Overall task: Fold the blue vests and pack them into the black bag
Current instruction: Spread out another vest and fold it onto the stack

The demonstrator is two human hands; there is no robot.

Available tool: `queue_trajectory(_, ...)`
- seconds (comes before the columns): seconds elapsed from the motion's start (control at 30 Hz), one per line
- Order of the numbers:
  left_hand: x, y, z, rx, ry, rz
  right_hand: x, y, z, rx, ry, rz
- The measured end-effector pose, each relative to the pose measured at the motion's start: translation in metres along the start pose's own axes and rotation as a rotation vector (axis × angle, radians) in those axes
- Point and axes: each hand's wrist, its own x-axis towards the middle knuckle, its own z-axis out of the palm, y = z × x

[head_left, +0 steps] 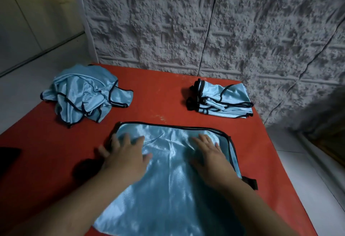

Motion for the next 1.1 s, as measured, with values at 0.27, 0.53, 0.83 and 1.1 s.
queue_trajectory(0.27, -0.01, -0.009, 0.035, 0.095, -0.018, 0.022, -0.022, 0.037, 0.001, -0.257, -0.029, 0.213)
queue_trajectory(0.53, 0.042, -0.006, 0.02, 0.14, 0.013, 0.328, -0.052, 0.046, -0.017, -0.28, -0.043, 0.428)
queue_trajectory(0.83, -0.073, 0.064, 0.017, 0.14, -0.143, 0.018, 0.0, 0.043, -0.024, -0.187, -0.038, 0.138)
queue_trajectory(1.1, -0.042, 0.026, 0.045, 0.172, -0.068, 0.188, -0.024, 0.054, -0.011, -0.235, -0.036, 0.271)
